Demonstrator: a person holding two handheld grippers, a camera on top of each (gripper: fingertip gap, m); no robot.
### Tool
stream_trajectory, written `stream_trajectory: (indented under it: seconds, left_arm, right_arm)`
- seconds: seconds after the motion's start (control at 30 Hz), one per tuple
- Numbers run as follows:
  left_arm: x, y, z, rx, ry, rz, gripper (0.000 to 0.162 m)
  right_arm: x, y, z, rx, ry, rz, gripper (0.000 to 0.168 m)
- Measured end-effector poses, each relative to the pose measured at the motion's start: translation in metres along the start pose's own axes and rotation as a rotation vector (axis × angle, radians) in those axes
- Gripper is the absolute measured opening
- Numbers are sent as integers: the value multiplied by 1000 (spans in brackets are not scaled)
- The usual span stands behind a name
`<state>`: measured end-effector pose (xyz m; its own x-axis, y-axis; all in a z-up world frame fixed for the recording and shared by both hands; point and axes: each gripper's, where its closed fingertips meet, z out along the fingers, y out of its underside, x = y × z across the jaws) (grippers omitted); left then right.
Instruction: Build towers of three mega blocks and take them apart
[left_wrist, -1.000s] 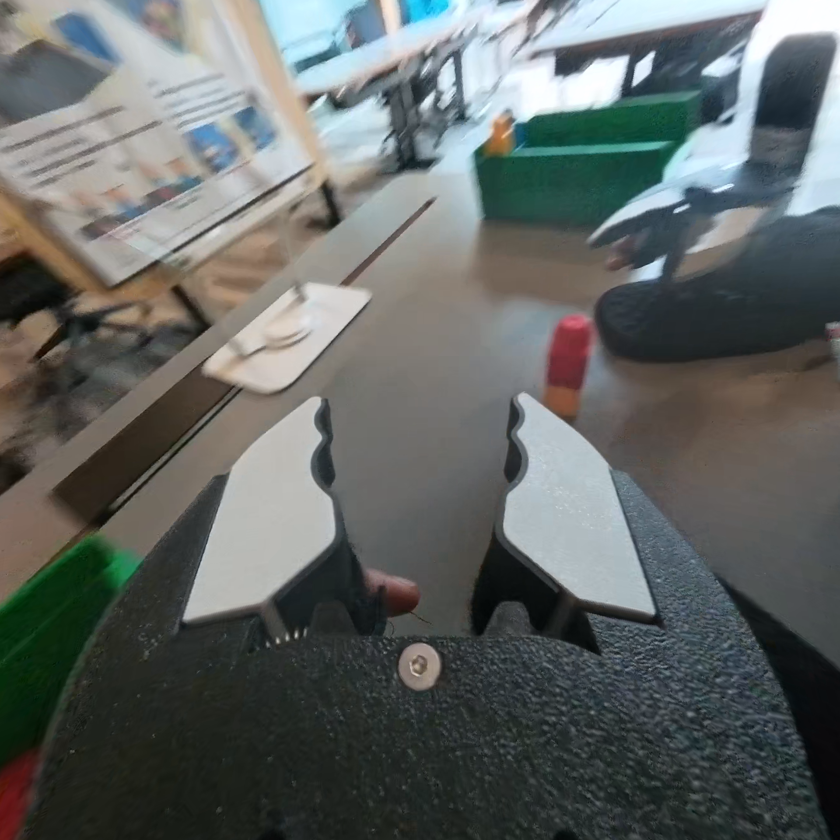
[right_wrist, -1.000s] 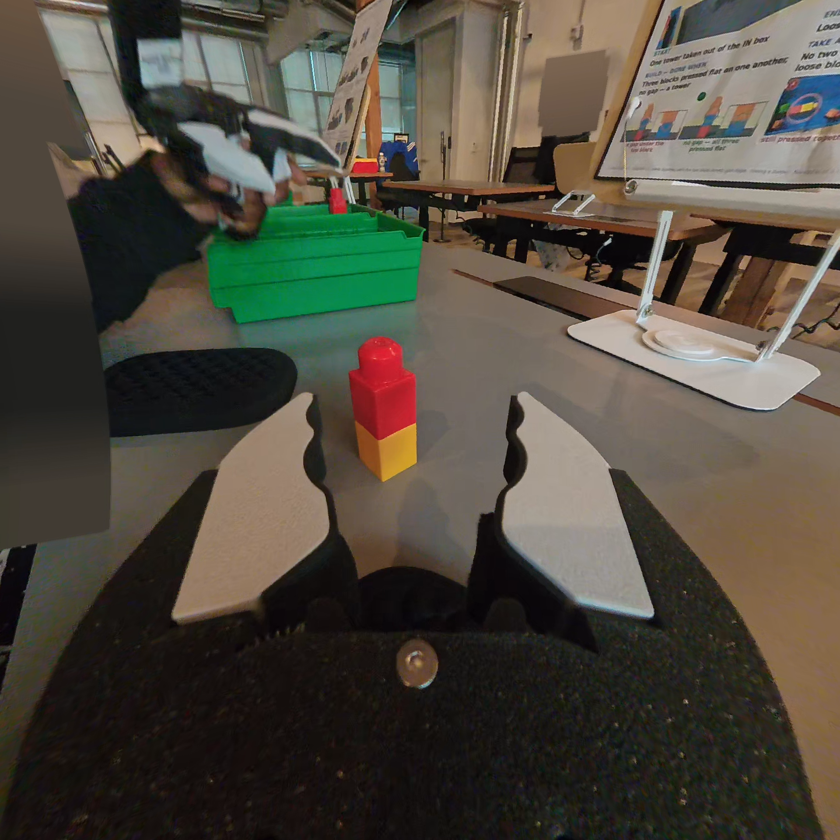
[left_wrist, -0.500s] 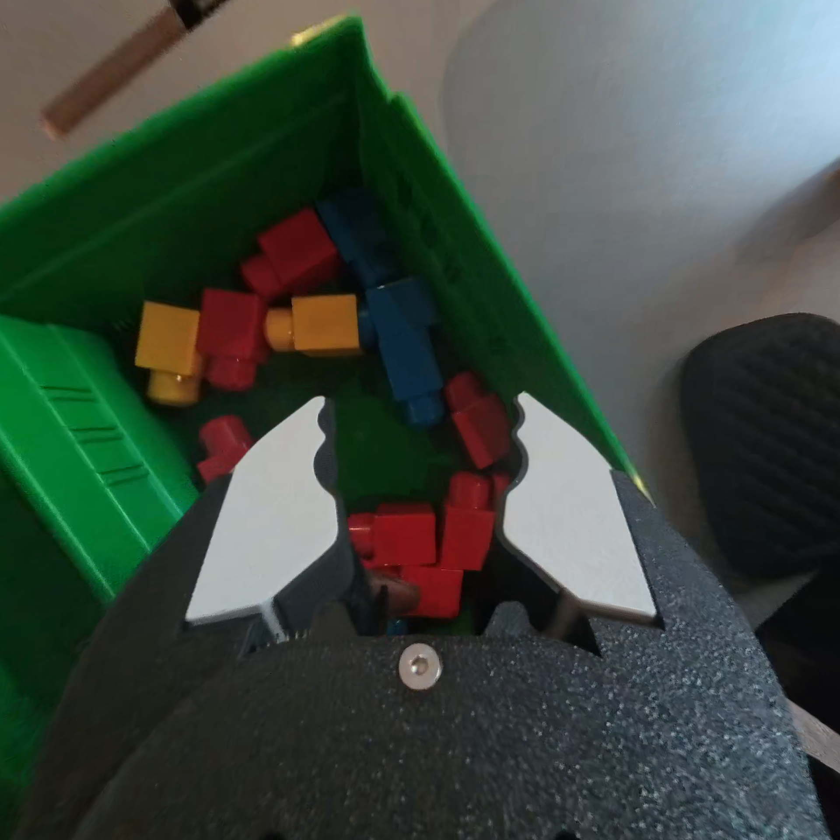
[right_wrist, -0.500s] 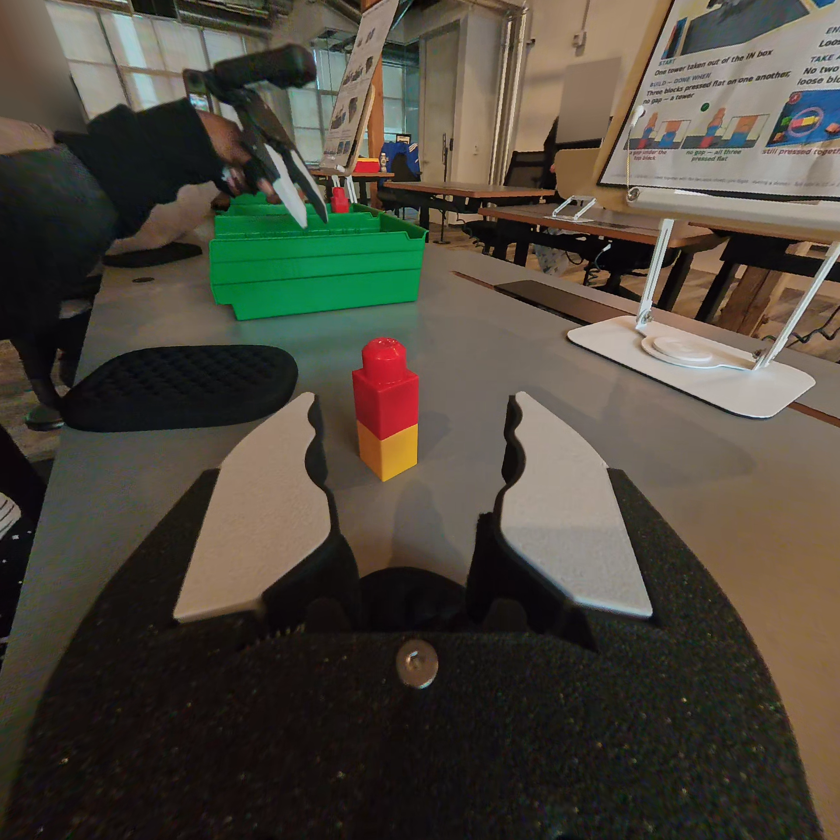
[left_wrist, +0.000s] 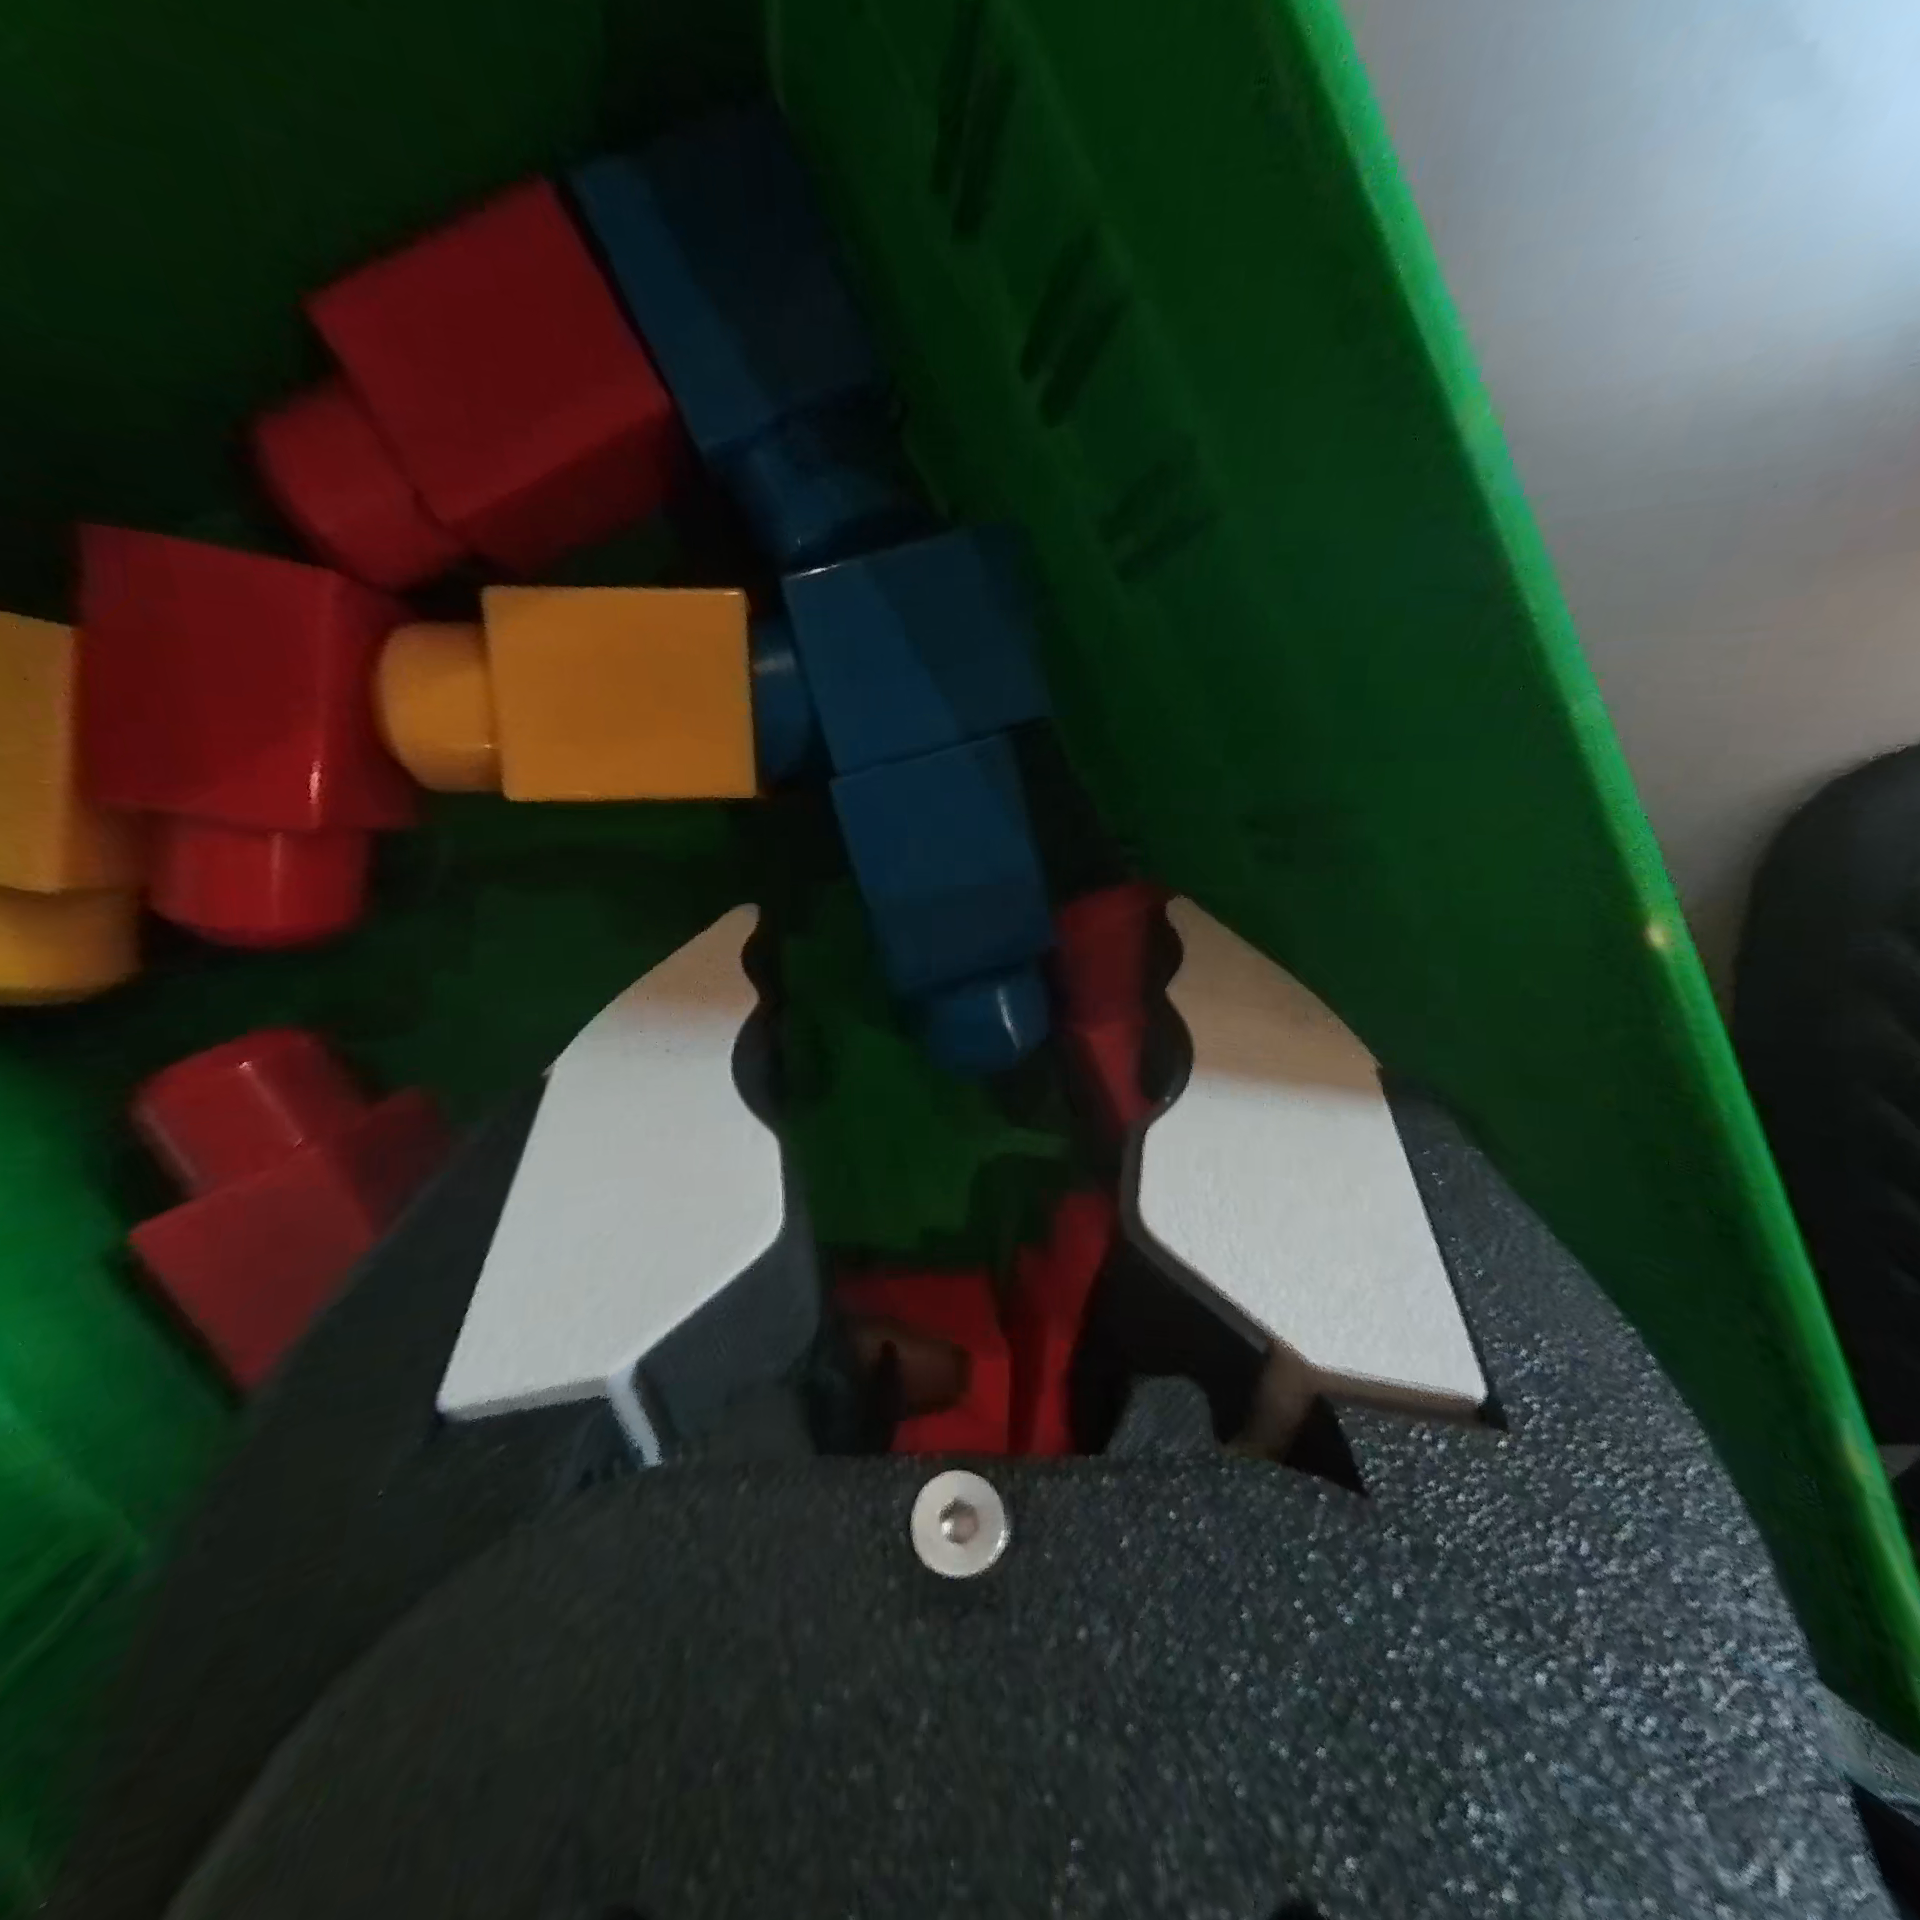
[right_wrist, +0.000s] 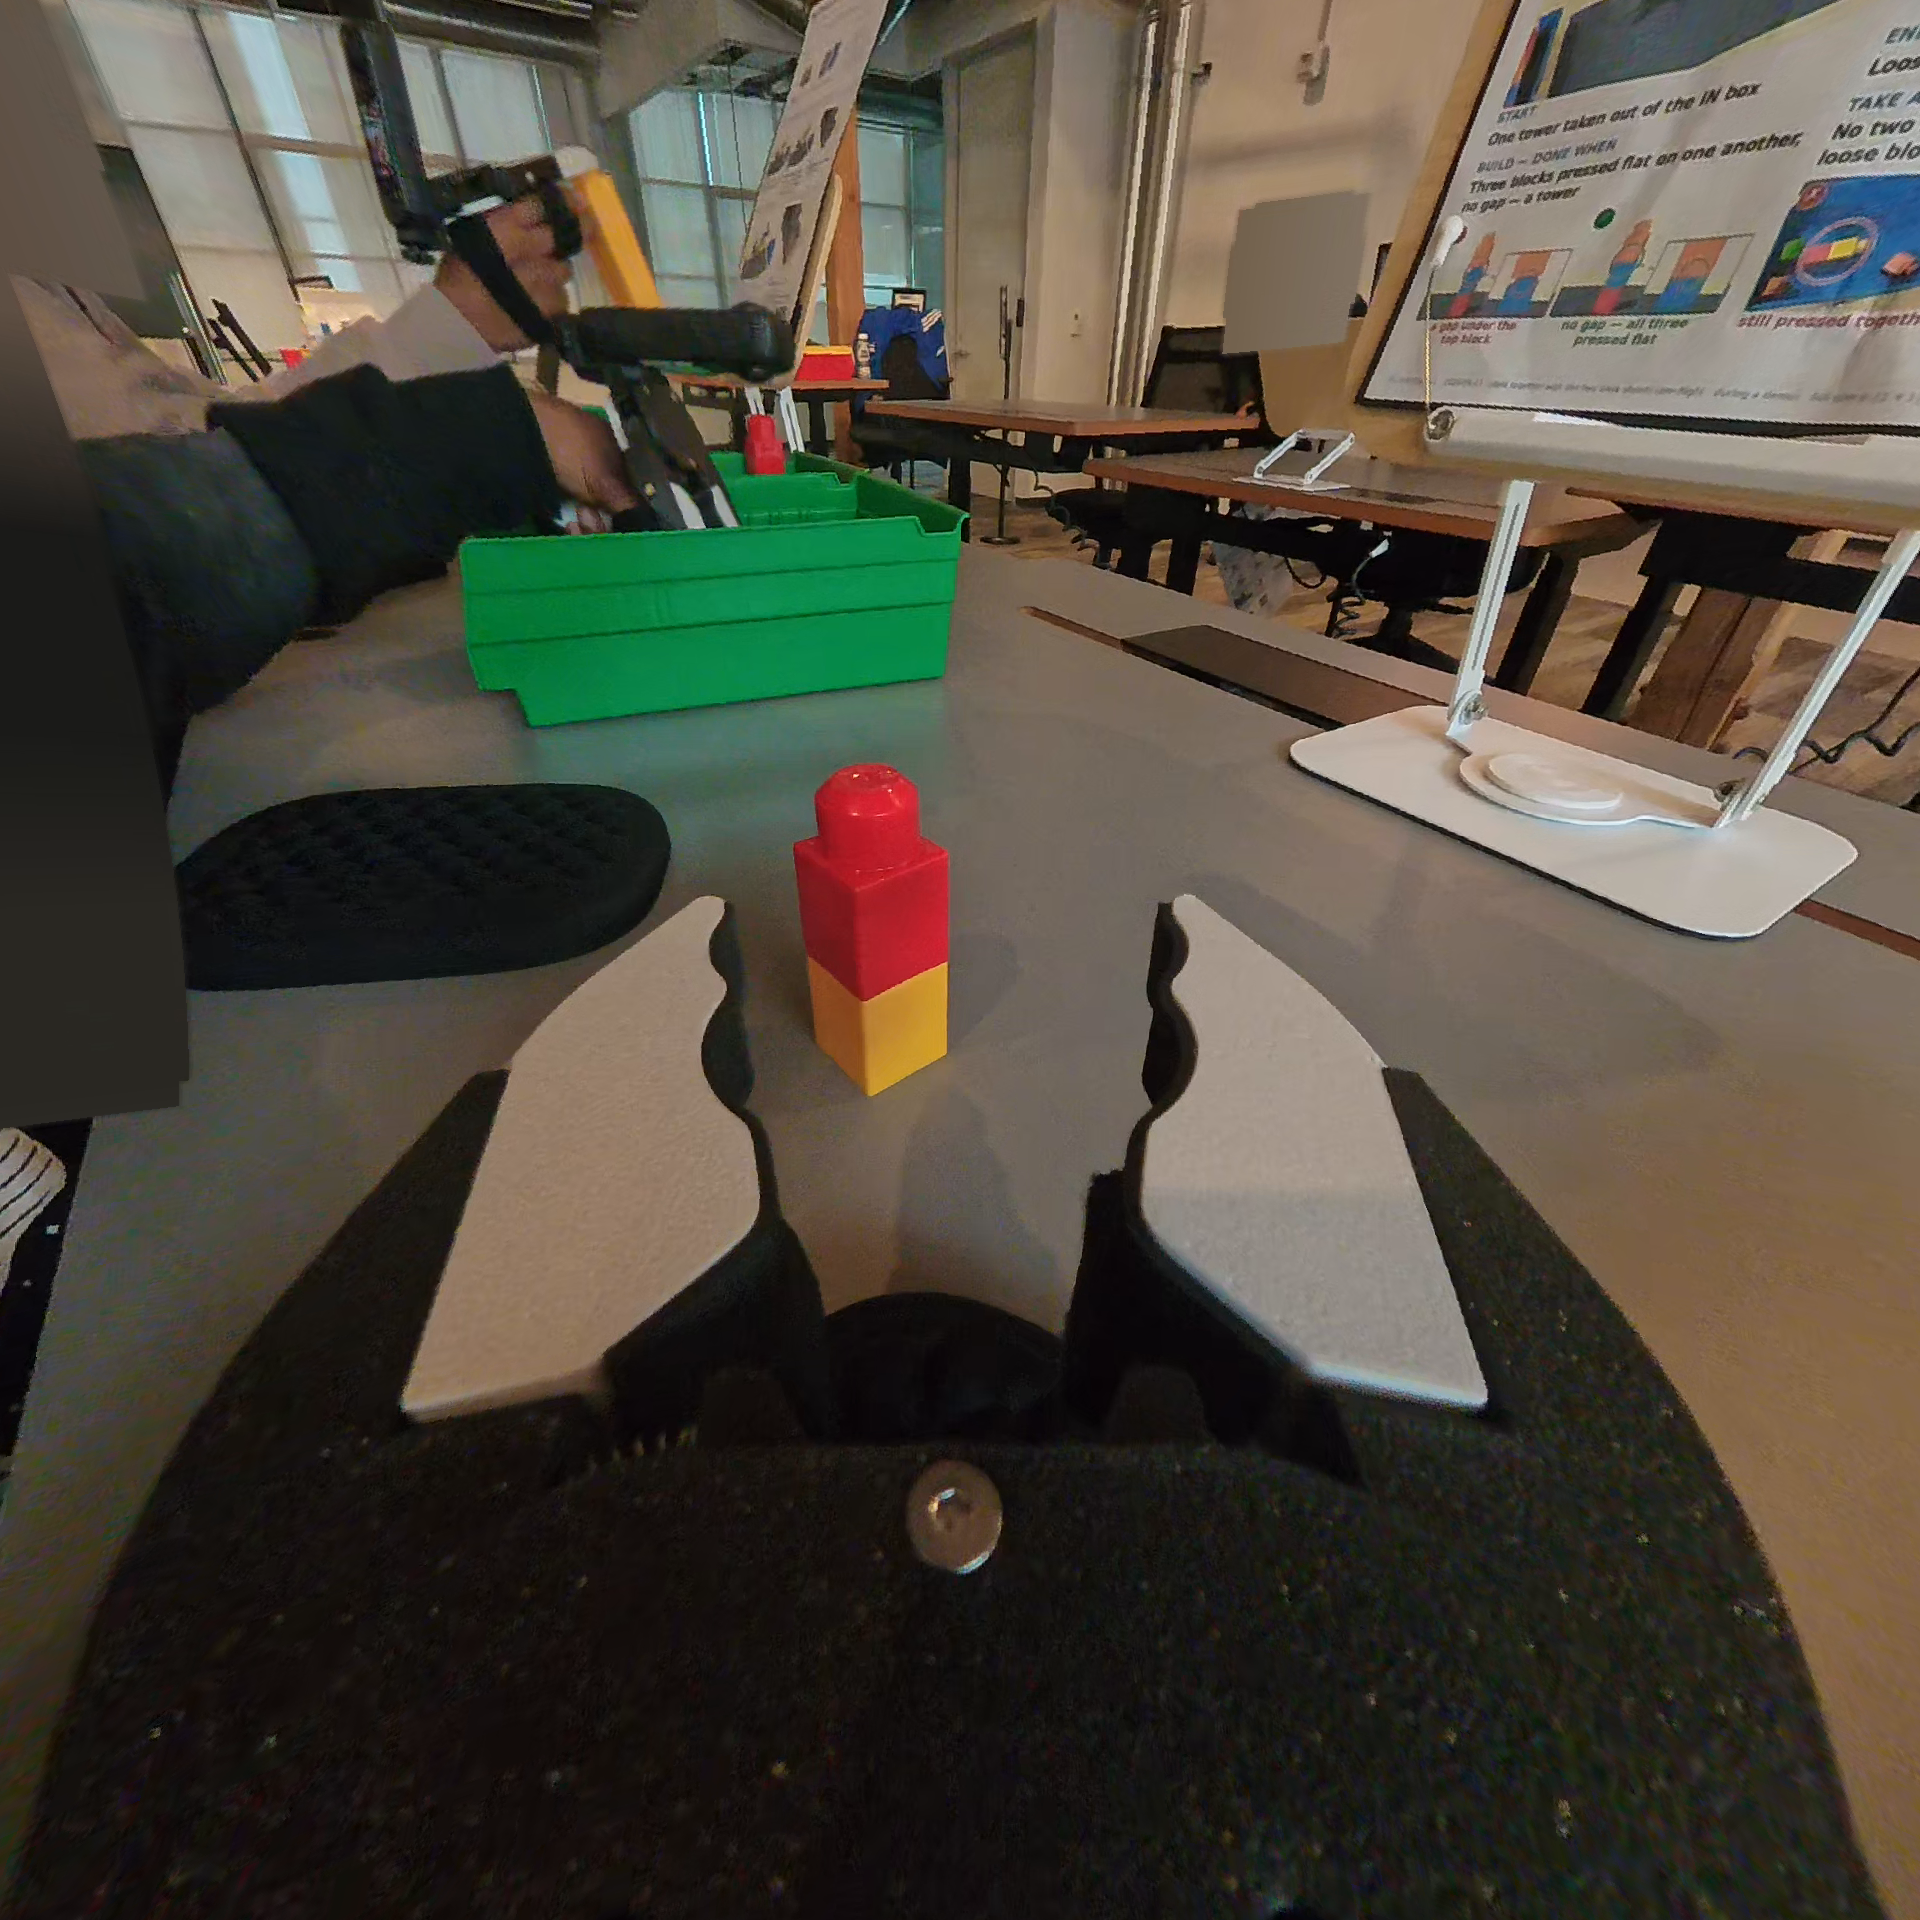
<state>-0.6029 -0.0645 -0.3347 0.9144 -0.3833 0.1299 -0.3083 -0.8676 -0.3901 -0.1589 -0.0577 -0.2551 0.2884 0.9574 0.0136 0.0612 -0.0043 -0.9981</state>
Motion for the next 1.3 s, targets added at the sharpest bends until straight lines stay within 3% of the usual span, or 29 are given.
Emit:
stream_trajectory:
  seconds: [0.17,0.33,0.5,0.67,0.83,1.07,1.3]
  left_arm:
    - [4,0,8,21,37,8,64]
    - [-9,11,14,2,-35,53,39]
    - [-14,13,11,31,-61,59,38]
    - [-14,5,-9,120,-87,67,37]
    - [0,-19,-50,269,-134,110,37]
    - [83,-74,-106,513,-86,316,37]
    - [207,-110,-87,619,145,543,36]
  right_arm:
    - [0,0,0,-2,1,2,74]
    - [0,0,0,3,1,4,73]
    - [0,0,-1,2,-1,3,73]
    - [-1,1,0,-6,-6,0,72]
    - [-3,3,1,-19,-11,-12,71]
    - [-6,6,4,-47,-20,-35,70]
    - [-11,10,6,-76,-33,-73,70]
